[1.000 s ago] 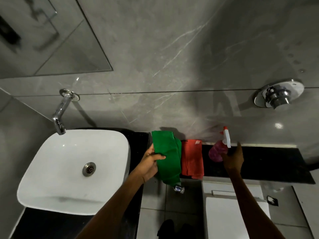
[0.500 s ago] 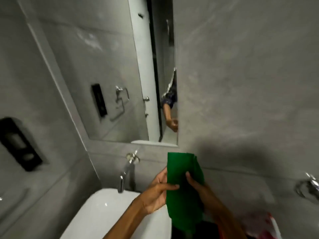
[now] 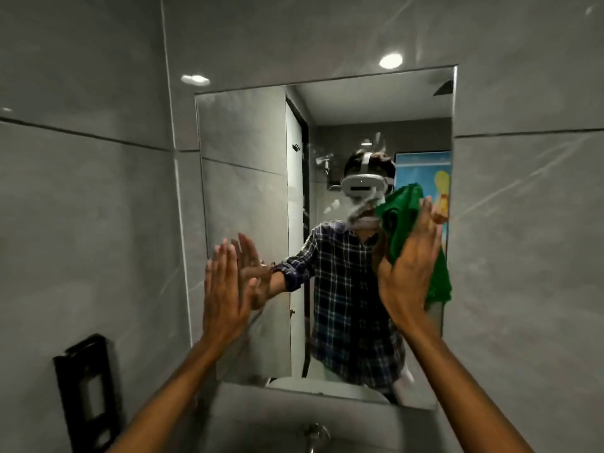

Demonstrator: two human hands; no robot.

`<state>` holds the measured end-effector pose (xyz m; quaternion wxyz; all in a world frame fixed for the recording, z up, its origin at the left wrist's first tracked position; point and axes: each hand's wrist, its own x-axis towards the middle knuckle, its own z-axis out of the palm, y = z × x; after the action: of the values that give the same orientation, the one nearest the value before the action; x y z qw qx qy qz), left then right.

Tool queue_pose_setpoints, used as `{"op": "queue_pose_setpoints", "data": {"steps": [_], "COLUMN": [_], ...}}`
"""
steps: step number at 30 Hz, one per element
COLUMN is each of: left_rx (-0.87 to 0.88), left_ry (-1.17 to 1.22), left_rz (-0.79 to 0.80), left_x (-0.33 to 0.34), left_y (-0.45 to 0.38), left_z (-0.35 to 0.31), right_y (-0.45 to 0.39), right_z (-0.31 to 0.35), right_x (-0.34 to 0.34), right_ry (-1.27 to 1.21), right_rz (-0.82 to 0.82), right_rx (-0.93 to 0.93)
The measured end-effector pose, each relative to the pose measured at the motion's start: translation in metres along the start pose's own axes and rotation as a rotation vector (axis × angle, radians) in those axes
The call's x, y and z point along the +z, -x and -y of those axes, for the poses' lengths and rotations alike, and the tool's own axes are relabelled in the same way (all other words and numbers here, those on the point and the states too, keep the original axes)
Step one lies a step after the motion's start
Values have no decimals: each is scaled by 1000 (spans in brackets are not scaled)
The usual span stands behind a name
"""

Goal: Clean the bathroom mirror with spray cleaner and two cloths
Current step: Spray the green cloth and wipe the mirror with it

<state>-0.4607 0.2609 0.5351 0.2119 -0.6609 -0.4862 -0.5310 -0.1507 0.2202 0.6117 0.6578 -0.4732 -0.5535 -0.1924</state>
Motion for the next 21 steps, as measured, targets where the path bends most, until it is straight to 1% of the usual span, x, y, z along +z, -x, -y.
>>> {"op": "queue_pose_setpoints", "data": {"steps": [2,4,5,7,8,9,10,11,13,14,15,16,17,18,20,21], "left_rx": [17,2,-1,5,11,22,35,45,57,57,56,52,46,41,32,29], "left_ry": [-65,-92,-99,-125,-139,-149,-153,-154,-154,-153,-148,-140,-128,-121,-120,-125], "left_rz": [-16,-14,-17,-34,-48,-57,-62,-65,-70,-69,-69,-72,-75,-78,-76,-69], "left_x": [3,11,15,26,30,32,32,32,31,30,29,28,27,26,26,25], "left_y": [-19,-36,-41,-44,-45,-45,-45,-46,-46,-45,-45,-45,-45,-45,-43,-43], "left_z": [30,43,48,55,58,60,63,63,64,63,61,60,59,59,57,55], "right_y": [-7,-9,-9,-15,-20,-23,-22,-15,16,36,54,68,76,76,46,20], "right_z": [-2,1,8,32,46,60,74,86,97,90,76,56,36,18,-2,1], "right_x": [21,38,48,69,81,93,107,121,143,146,143,134,121,105,76,68], "right_ry": [250,404,425,393,376,374,392,421,471,491,515,534,552,566,555,518], "right_rz": [32,-11,-65,-189,-227,-232,-192,-119,110,219,275,275,234,164,-29,-134], "right_rx": [-53,2,51,177,207,182,89,-71,-473,-617,-688,-677,-595,-458,-58,141]}}
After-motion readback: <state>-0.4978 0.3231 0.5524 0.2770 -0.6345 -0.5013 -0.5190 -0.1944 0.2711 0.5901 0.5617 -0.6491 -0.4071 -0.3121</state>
